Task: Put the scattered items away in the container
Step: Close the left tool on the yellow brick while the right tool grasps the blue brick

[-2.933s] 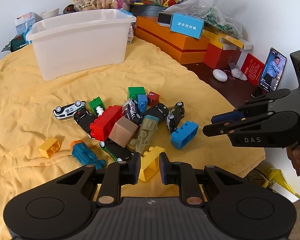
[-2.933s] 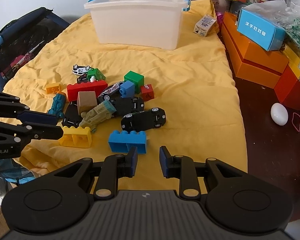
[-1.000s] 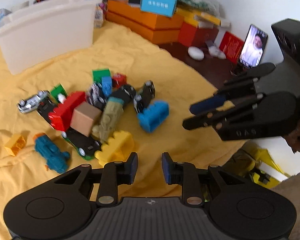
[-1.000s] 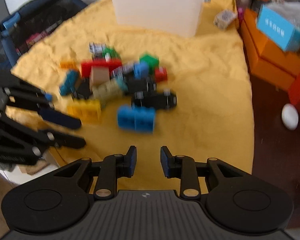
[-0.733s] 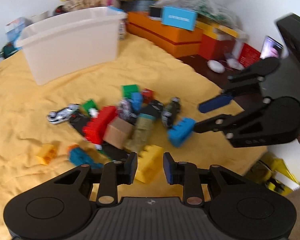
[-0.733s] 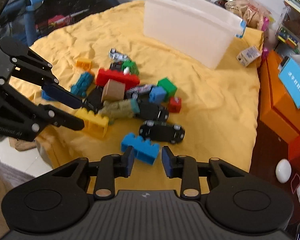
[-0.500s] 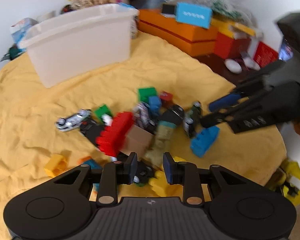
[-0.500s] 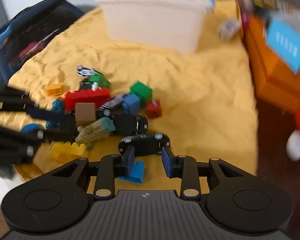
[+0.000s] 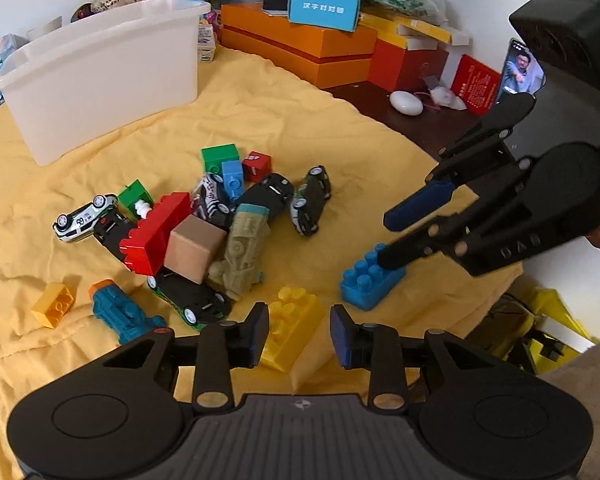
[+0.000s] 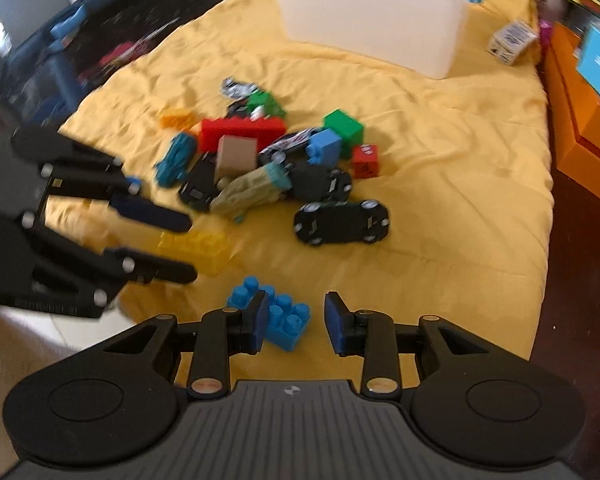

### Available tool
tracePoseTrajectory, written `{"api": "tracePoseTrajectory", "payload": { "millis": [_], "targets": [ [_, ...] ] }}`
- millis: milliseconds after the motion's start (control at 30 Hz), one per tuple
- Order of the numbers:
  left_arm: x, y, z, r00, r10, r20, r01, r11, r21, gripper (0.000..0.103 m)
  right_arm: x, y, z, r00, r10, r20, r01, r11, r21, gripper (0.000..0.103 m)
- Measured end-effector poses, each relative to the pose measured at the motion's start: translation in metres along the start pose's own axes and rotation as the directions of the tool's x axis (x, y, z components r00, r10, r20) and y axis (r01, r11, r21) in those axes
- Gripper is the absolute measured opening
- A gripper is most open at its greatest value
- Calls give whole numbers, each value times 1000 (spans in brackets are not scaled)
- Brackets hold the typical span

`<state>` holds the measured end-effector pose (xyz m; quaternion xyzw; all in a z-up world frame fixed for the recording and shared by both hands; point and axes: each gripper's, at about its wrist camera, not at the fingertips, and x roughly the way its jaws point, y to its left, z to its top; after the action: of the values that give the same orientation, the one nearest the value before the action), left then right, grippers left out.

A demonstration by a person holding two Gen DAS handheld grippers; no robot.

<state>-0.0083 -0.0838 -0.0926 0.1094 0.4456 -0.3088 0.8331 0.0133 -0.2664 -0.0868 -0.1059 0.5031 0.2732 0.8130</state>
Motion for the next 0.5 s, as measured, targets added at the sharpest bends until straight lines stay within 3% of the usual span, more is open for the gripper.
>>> {"api": "tracePoseTrajectory", "payload": {
  "millis": [333,500],
  "targets": [
    [6,9,3,999,-46,-21,45,998,-52,45,17,15,3,996,65,-53,-74,978,-193,39],
    [14,9,4,999,1,-50,-2,1000,-9,46,18,5,13,997,76,-26,-80,978,-194,43]
  ]
}}
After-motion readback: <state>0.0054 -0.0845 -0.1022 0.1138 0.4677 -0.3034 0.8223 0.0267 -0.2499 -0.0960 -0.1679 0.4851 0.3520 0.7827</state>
